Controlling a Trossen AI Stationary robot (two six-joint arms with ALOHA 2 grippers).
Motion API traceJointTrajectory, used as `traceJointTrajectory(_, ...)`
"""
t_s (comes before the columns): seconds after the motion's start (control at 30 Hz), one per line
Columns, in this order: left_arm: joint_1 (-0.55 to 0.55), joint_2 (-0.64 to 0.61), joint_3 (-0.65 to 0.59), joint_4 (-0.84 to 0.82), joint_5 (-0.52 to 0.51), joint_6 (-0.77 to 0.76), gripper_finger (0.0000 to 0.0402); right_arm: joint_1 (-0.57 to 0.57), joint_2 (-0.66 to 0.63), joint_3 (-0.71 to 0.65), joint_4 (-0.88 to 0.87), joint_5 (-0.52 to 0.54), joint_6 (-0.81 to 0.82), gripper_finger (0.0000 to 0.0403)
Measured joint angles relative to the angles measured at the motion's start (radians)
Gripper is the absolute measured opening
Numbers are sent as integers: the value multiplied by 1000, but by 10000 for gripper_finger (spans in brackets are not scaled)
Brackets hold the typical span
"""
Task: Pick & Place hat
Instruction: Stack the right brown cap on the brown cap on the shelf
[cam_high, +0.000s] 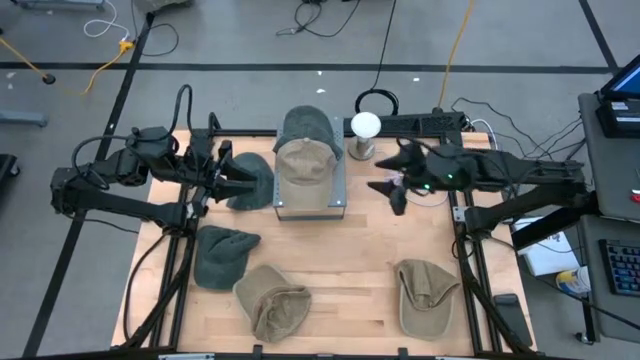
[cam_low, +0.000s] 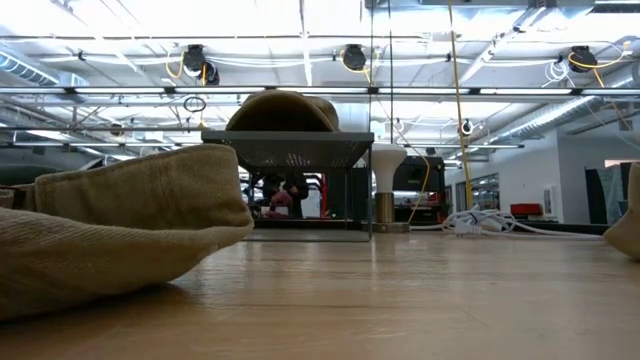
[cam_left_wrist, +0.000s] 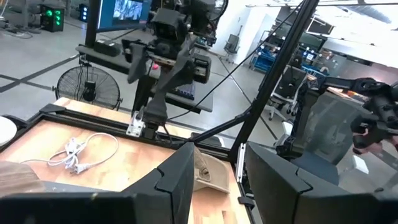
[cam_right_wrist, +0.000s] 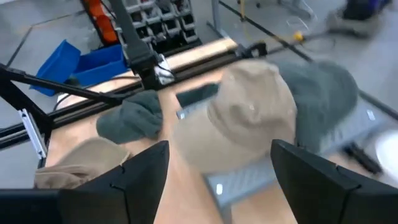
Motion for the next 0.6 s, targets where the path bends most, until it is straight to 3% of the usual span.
traceJointTrajectory(0.3,0,61,0,-1,0,-32,147,173,-31,0,-215,-10,384,269)
traceJointTrajectory(0.6,0,81,0,18,0,-36,147,324,47,0,-363,-47,897,267)
